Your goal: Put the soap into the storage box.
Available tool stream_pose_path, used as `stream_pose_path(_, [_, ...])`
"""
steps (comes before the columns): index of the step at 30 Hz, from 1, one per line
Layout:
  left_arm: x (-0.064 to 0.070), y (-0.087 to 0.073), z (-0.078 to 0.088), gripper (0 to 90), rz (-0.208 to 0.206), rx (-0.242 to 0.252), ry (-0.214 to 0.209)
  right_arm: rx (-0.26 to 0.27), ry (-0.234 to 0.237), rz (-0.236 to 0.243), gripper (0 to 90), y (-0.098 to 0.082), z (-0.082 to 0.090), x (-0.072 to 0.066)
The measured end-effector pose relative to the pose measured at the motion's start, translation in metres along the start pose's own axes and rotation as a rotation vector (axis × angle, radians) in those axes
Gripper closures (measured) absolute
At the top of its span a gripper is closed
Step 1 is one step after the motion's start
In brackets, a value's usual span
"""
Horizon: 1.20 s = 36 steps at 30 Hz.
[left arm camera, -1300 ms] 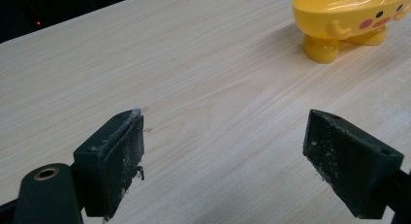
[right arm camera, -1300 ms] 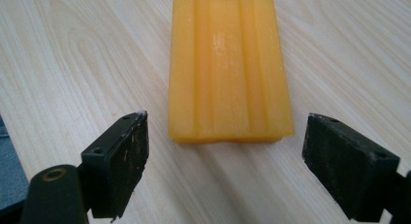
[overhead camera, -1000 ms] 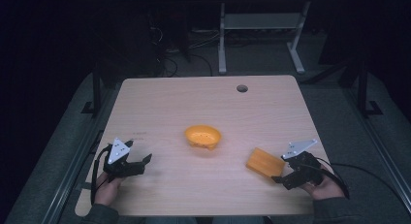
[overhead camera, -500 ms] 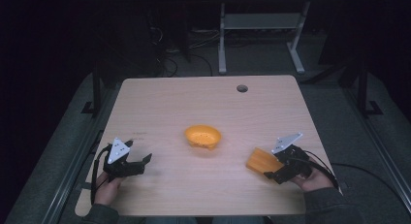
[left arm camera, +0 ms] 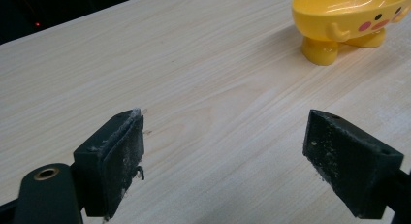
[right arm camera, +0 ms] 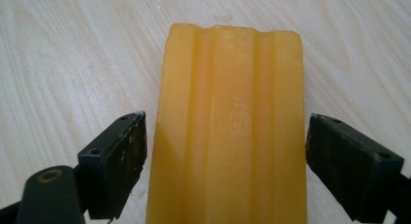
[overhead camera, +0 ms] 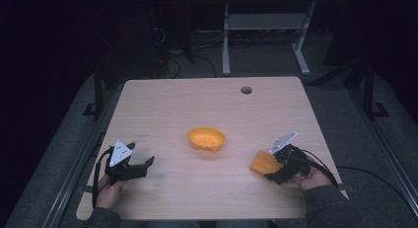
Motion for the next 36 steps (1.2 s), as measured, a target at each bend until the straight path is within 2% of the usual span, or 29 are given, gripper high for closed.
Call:
stream_pose_path(19, [0.0, 0.0, 0.0, 14.0, -0.004, -0.003, -0.003, -0.065, 0.016, -0.008, 15.0, -0.001, -0.017, 0.002])
stream_pose_path(36, [0.001, 0.0, 0.0, 14.0, 0.003, 0.004, -0.001, -0.08, 0.021, -0.005, 18.3, -0.001, -0.024, 0.0])
Point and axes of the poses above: each handheld gripper's, and its own axes: z roughly backward along the jaws, y roughly out of its top, x roughly to its right, the point moved 5 cm from there along -z, roughly forward along the jaws, and after that the axes turned 15 degrees about x, right-handed, at the moved point
